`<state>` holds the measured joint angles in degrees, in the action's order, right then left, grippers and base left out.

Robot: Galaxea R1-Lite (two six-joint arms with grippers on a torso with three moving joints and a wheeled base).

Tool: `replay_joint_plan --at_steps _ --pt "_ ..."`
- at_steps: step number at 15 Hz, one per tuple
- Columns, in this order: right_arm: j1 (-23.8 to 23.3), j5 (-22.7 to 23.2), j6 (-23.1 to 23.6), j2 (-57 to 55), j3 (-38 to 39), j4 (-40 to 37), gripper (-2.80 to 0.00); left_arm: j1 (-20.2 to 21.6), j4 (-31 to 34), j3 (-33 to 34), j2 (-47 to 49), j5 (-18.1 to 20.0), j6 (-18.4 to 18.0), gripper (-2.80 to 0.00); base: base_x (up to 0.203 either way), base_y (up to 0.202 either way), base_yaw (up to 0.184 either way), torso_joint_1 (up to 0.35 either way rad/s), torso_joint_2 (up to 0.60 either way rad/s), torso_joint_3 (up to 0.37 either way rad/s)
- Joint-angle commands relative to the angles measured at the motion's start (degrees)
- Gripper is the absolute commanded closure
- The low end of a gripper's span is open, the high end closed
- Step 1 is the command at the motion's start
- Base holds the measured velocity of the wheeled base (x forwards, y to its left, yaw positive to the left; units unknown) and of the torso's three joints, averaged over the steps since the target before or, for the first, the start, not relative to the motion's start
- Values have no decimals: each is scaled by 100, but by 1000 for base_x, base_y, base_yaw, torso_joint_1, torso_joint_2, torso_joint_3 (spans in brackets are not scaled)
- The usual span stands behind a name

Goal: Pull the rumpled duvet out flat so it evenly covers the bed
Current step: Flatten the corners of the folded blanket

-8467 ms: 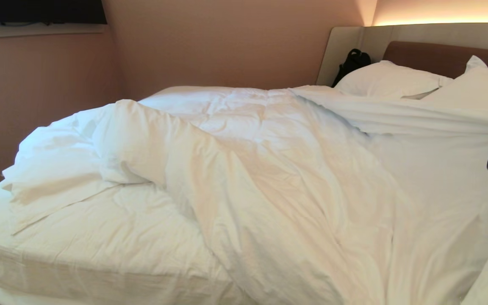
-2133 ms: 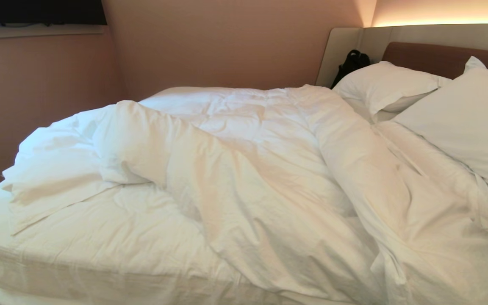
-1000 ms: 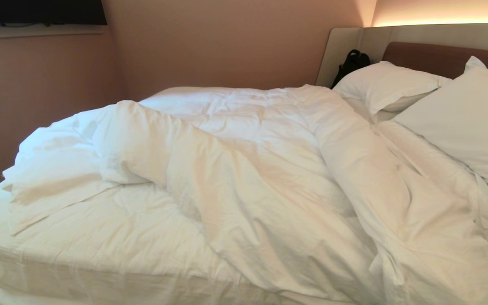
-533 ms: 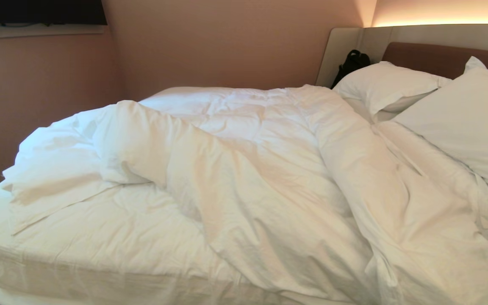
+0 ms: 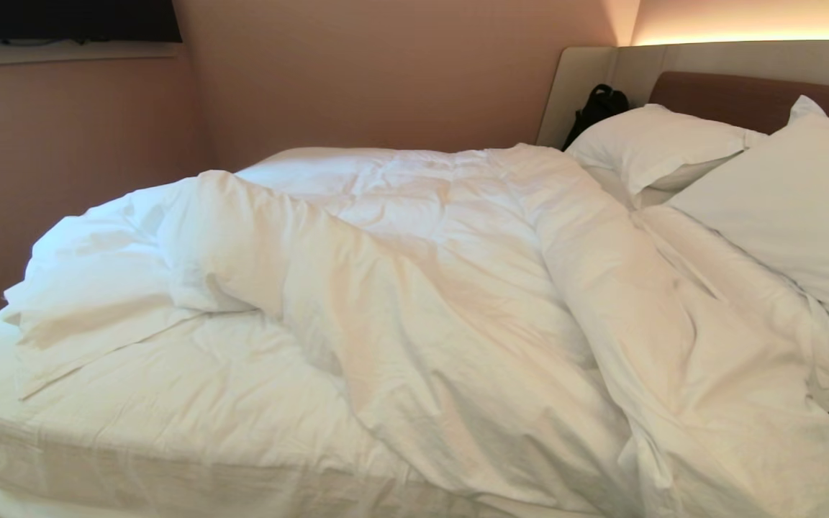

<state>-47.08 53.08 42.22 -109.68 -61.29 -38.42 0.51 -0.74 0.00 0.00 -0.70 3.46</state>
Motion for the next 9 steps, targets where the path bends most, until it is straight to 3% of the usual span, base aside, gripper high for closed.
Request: replay_joint_plan --at_steps 1,9 --pt "-3 27 24 86 8 -170 0 2 -5 0 9 -1 5 0 0 0 0 0 0 0" --pt "-81 62 -36 728 -145 -840 0 2 -5 0 9 -1 5 0 0 0 0 0 0 0"
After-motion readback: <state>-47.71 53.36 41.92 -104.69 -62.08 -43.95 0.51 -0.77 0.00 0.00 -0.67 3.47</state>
